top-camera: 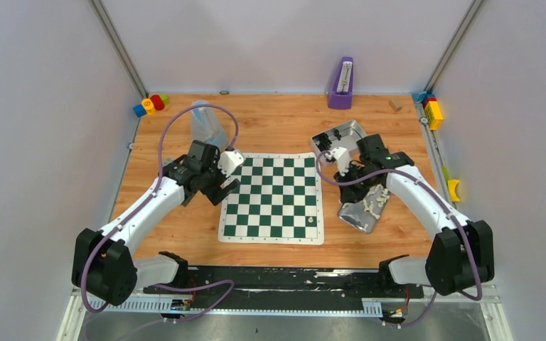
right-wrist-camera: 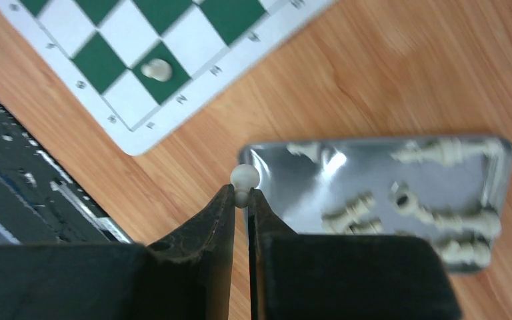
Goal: Set up the chess pieces on the board
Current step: Place the chess piece on the chessboard.
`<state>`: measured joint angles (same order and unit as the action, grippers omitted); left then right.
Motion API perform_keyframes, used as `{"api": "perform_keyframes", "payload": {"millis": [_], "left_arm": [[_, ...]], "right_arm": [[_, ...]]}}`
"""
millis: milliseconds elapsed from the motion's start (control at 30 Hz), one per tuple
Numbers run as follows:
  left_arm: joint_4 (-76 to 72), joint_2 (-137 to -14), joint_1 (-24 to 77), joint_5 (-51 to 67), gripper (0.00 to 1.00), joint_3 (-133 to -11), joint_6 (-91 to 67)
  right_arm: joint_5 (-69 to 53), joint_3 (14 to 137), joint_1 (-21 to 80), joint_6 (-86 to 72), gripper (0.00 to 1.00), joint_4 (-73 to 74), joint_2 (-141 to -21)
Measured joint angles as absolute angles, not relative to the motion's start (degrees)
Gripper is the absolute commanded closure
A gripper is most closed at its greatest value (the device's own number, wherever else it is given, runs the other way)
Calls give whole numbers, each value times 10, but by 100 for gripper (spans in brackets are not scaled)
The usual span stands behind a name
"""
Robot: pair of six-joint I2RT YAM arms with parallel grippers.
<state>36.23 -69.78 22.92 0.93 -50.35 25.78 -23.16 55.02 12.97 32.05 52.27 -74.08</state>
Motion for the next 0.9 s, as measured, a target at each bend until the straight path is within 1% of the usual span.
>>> {"api": "perform_keyframes", "payload": {"millis": [233, 433, 600, 900], "left_arm": [[362, -697, 190, 7, 0, -503, 248], [362, -697, 137, 1, 0, -504, 236], [362, -697, 127, 1, 0, -504, 232], [364, -697, 127, 8, 0, -507, 233]], "right_arm": [[-230, 621, 300, 280, 100, 519, -842], [-222, 655, 378, 266, 99, 510, -933], [-214, 664, 408, 263, 98, 500, -974], [-211, 675, 419, 261, 98, 488, -1006]]}}
